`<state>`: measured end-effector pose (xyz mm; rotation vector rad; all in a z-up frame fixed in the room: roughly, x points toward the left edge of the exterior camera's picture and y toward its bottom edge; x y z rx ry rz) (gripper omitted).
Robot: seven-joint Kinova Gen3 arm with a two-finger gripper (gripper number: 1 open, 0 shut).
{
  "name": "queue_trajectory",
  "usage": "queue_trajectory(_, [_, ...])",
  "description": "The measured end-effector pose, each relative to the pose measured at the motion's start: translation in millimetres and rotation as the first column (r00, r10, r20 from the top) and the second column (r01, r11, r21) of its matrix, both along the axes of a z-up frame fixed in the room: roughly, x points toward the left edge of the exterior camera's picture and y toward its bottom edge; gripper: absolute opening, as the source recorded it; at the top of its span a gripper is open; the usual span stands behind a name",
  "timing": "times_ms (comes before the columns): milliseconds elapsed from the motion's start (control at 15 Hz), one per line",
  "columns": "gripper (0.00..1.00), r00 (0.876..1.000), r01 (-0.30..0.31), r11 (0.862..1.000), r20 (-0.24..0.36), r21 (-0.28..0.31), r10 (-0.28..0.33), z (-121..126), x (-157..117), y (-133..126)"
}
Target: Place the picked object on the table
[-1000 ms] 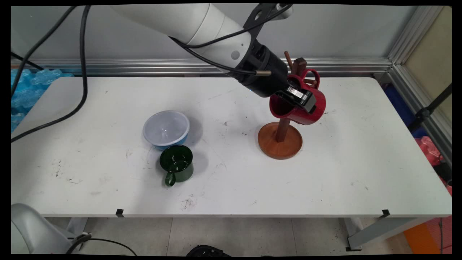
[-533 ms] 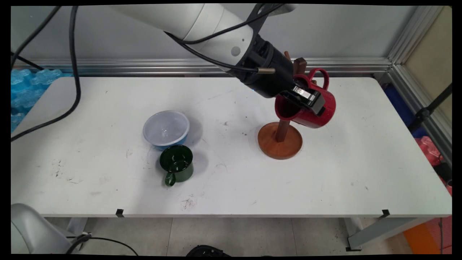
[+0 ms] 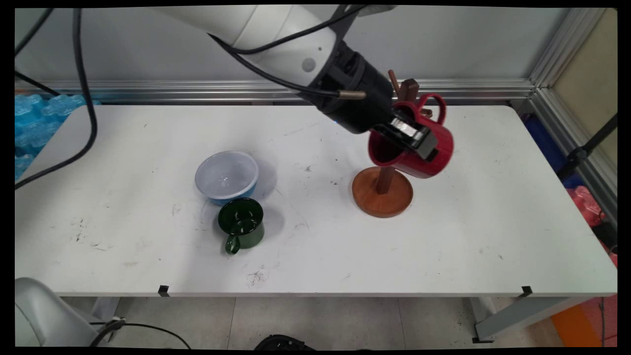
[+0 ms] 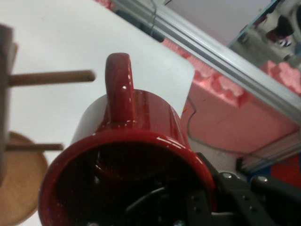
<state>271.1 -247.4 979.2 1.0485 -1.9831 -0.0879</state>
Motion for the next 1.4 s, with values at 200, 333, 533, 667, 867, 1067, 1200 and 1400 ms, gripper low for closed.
queue_trajectory(200, [0.0,0.999,0.009,1.0,0.049,0.002,-0.009,5.1,12.8,5.2])
queue_trajectory(333, [0.0,0.997,0.019,1.0,0.08,0.005,-0.02,9.7,22.7,8.9])
queue_trajectory(533, [0.0,0.989,0.048,0.999,0.142,0.01,-0.049,18.6,44.5,14.2])
queue_trajectory(667, [0.0,0.983,0.062,0.998,0.175,0.012,-0.063,21.9,56.7,15.1])
queue_trajectory(867, [0.0,0.966,0.084,0.996,0.245,0.015,-0.085,26.8,82.2,12.5])
queue_trajectory(1067, [0.0,0.948,0.099,0.995,0.302,0.015,-0.099,28.5,103.8,6.2])
queue_trajectory(1200, [0.0,0.936,0.104,0.994,0.336,0.015,-0.103,28.2,116.4,1.2])
queue_trajectory(1400, [0.0,0.917,0.107,0.994,0.384,0.014,-0.104,26.5,133.1,-8.5])
